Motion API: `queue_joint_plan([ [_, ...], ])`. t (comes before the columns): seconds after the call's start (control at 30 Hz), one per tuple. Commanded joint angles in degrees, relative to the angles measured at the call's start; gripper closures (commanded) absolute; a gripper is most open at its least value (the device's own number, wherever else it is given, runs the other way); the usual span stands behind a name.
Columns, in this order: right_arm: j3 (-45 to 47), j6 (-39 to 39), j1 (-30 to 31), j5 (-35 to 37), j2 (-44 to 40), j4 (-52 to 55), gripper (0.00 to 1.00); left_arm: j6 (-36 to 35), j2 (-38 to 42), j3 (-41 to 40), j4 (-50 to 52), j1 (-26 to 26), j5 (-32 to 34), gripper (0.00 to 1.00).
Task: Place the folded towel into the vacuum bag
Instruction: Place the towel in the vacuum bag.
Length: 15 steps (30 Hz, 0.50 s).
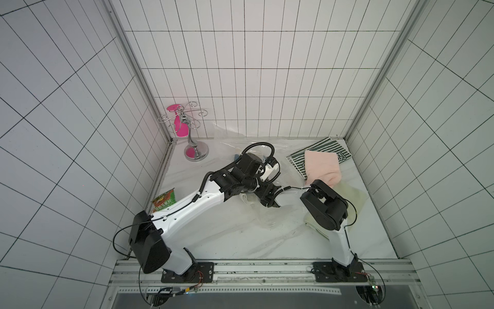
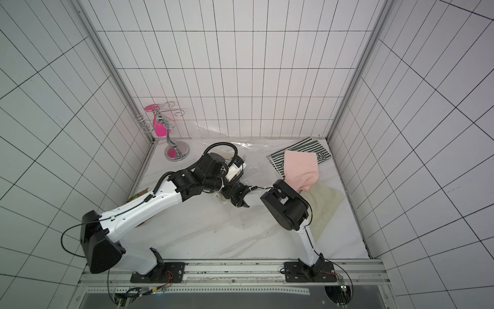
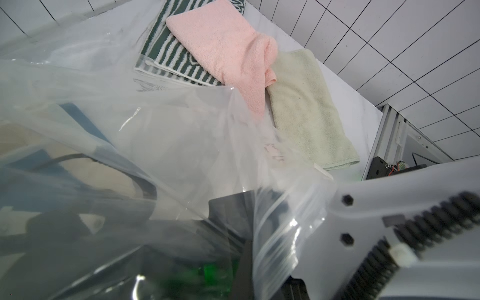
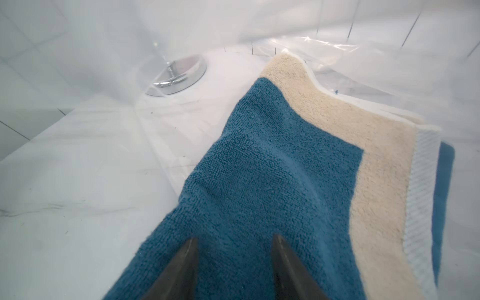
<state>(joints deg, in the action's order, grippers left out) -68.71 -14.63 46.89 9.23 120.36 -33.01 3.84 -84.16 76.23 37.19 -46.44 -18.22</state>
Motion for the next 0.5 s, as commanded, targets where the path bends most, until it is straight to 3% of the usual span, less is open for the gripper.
queue_joint_plan([
  [0.0, -6.02, -1.29, -0.75, -2.53, 0.36, 6.71, 0.52, -0.27, 0.52, -1.87, 4.89, -2.60, -7.72, 1.00],
  [0.1, -8.89, -2.11, -0.72, -3.80, 2.43, 12.70, 0.53, -1.00, 0.15, -2.22, 6.25, -2.61, -4.76, 1.00],
  [0.17, -8.89, -4.22, -0.75, -4.33, 2.19, 18.57, 0.53, -0.25, -0.42, -1.84, 7.88, -2.36, 1.38, 1.00],
  [0.27, -2.16, -7.19, 0.02, -5.06, -1.30, 20.19, 0.53, 0.77, 0.13, -2.58, 7.80, -0.63, 6.57, 1.00],
  [0.4, 4.70, -9.70, 1.42, -5.22, -6.89, 23.82, 0.49, 2.87, 3.71, -5.19, 2.89, 1.31, 5.26, 1.00],
  [0.47, 5.70, -10.12, 1.63, -5.69, -8.91, 25.89, 0.42, 3.41, 4.91, -6.66, 0.04, 1.35, 2.87, 1.00],
])
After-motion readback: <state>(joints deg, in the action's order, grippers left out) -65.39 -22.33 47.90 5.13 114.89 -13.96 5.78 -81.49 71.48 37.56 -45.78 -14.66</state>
